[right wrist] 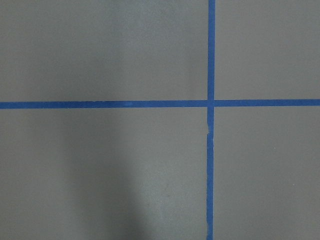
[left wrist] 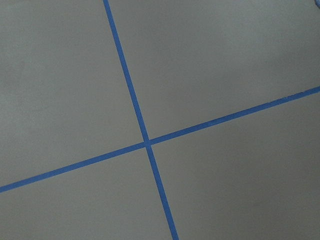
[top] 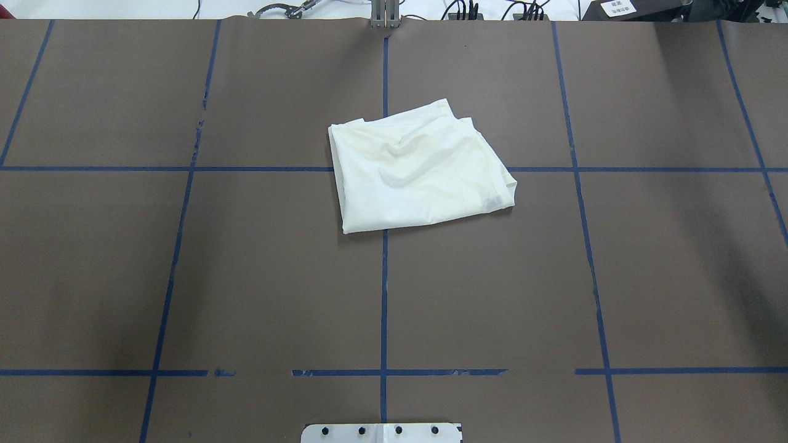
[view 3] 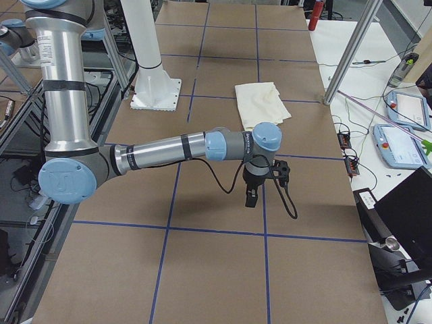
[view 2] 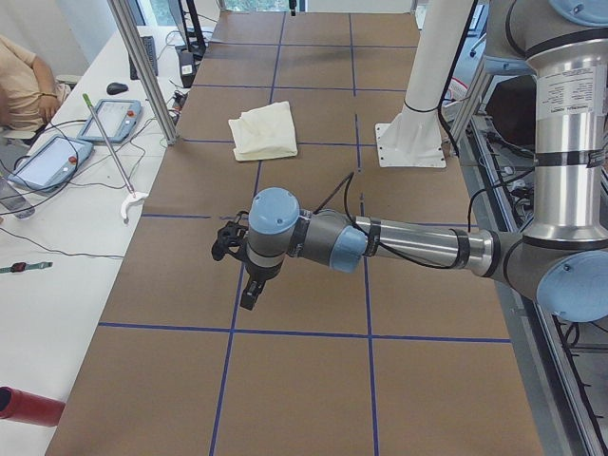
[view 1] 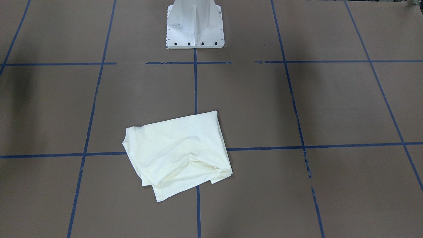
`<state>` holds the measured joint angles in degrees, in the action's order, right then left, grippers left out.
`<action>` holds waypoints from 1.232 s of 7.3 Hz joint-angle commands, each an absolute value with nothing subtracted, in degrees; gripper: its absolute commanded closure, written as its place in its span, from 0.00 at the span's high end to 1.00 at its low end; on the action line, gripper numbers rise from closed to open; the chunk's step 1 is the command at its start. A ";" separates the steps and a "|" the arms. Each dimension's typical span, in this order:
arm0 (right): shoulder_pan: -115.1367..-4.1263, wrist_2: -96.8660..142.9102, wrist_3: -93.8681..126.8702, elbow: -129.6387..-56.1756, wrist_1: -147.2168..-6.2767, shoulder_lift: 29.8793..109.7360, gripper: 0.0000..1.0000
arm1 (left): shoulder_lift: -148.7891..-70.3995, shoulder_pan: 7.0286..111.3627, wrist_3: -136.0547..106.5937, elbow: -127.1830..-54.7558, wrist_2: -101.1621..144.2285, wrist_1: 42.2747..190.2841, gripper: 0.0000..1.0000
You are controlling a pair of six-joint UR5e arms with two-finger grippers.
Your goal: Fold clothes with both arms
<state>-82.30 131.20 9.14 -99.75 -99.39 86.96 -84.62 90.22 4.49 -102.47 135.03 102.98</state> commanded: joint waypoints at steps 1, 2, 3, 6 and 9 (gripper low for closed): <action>-82.27 131.05 9.05 -99.23 -97.92 86.84 1.00 | -84.46 90.35 4.39 -102.75 134.83 103.80 1.00; -82.35 131.13 9.31 -98.79 -95.74 87.10 1.00 | -84.29 90.35 4.48 -102.66 134.74 103.80 1.00; -82.35 131.39 9.32 -98.44 -95.45 87.01 1.00 | -83.16 90.44 4.74 -103.00 134.65 103.80 1.00; -82.27 131.57 10.37 -98.17 -95.45 86.75 1.00 | -82.44 90.44 4.75 -102.40 134.74 104.06 1.00; -82.27 131.66 10.81 -99.13 -95.36 84.48 1.00 | -84.90 90.88 4.66 -103.35 134.65 106.24 1.00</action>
